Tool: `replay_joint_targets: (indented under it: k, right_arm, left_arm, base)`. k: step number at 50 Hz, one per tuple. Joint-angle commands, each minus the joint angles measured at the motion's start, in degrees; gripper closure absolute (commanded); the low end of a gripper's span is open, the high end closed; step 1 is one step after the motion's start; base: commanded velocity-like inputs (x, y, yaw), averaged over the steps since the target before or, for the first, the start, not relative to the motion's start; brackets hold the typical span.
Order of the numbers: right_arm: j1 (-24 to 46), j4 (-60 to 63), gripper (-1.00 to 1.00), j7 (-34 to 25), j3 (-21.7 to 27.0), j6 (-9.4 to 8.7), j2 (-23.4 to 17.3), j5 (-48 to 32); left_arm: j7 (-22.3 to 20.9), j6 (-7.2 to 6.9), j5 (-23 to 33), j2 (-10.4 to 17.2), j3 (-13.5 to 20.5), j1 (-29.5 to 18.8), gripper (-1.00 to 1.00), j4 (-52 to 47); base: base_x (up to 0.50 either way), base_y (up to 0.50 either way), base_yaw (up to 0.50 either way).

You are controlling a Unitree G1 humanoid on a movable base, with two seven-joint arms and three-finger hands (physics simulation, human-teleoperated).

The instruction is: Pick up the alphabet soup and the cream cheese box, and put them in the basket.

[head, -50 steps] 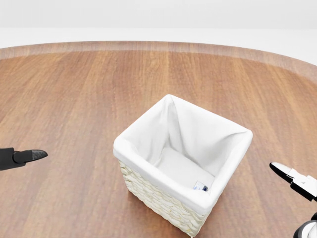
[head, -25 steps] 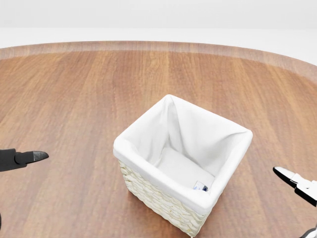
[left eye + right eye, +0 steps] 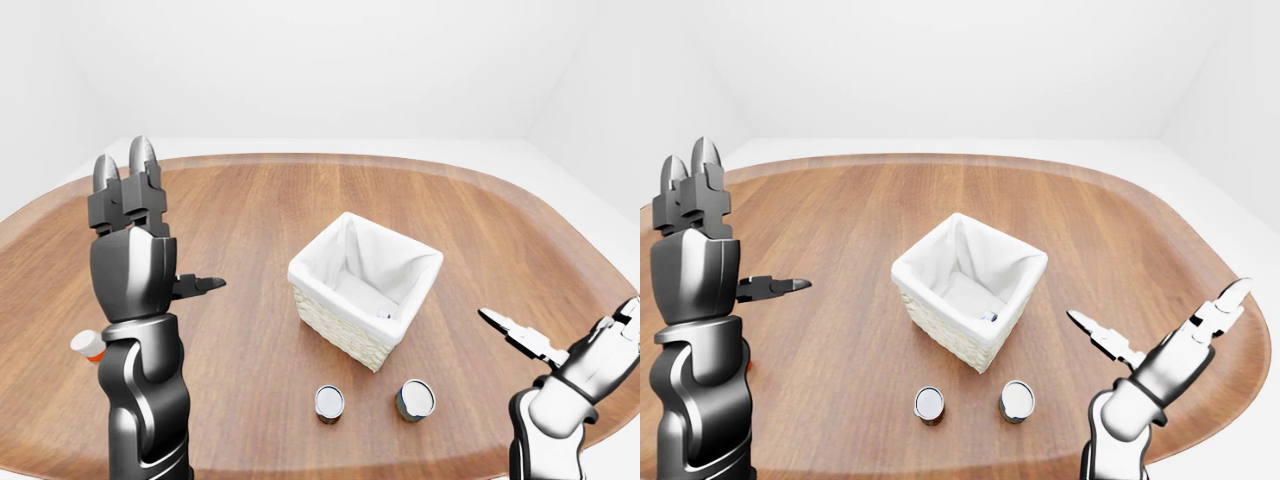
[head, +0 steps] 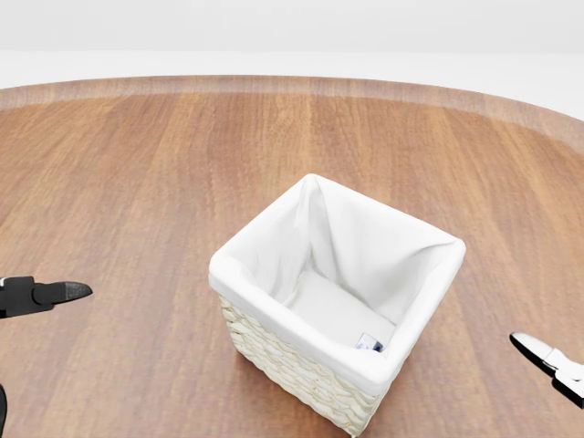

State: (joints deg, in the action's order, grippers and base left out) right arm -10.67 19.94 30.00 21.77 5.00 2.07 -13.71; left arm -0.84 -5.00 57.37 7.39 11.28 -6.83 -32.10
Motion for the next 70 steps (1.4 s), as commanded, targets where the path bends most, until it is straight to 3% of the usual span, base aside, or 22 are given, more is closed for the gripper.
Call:
replay_joint_targets:
  k: [1, 17, 25, 27, 35, 45, 47, 56, 70]
  right_arm:
    - [-3.8, 5.8, -1.00, 0.0, 0.0, 0.00, 2.8, -1.4]
    - [-10.4, 8.8, -1.00, -4.1, -0.4, 0.00, 7.5, -3.6]
    - [-13.6, 9.2, -1.00, -9.1, -1.6, 0.00, 8.7, -5.5]
    - [-15.2, 10.2, -1.00, -13.0, -2.8, 0.00, 9.0, -2.6]
    - [-17.0, 10.9, -1.00, -18.9, -3.3, 0.00, 10.0, 0.6]
    - [-20.9, 6.1, -1.00, -26.0, -3.5, 0.00, 10.5, -4.8]
    - [-21.3, 3.5, -1.00, -25.8, -4.0, 0.00, 10.5, -7.6]
    - [-23.1, 3.4, -1.00, -29.1, -6.0, 0.00, 9.8, -6.8]
    - [-23.2, -0.1, -1.00, -30.6, -4.5, 0.00, 10.0, -10.5]
  left_arm:
    - [-0.5, 0.00, 0.5, 0.0, -0.1, -0.1, -1.00, 0.1]
    - [0.3, 0.00, 0.8, 0.2, -0.2, -0.4, -1.00, 1.1]
    - [0.6, 0.00, 0.5, 0.2, -0.1, -0.3, -1.00, 1.8]
    - [0.7, 0.00, 0.5, 0.2, -0.2, -0.3, -1.00, 1.9]
    - [0.2, 0.00, 1.0, 0.0, -0.2, -0.1, -1.00, 1.0]
    - [0.8, 0.00, 0.6, 0.1, -0.1, -0.4, -1.00, 1.9]
    - [0.6, 0.00, 0.7, 0.2, -0.2, -0.3, -1.00, 1.7]
    - [0.6, 0.00, 0.5, 0.2, -0.3, -0.4, -1.00, 2.5]
    - [0.4, 0.00, 0.6, 0.2, -0.3, -0.5, -1.00, 2.5]
  base:
    - [0.00, 0.00, 0.00]
    - [0.00, 0.00, 0.00]
    - [0.00, 0.00, 0.00]
    - [0.00, 0.00, 0.00]
    - [0.00, 0.00, 0.00]
    - [0.00, 0.00, 0.00]
    - [0.00, 0.00, 0.00]
    - [0.00, 0.00, 0.00]
    - [0.00, 0.00, 0.00]
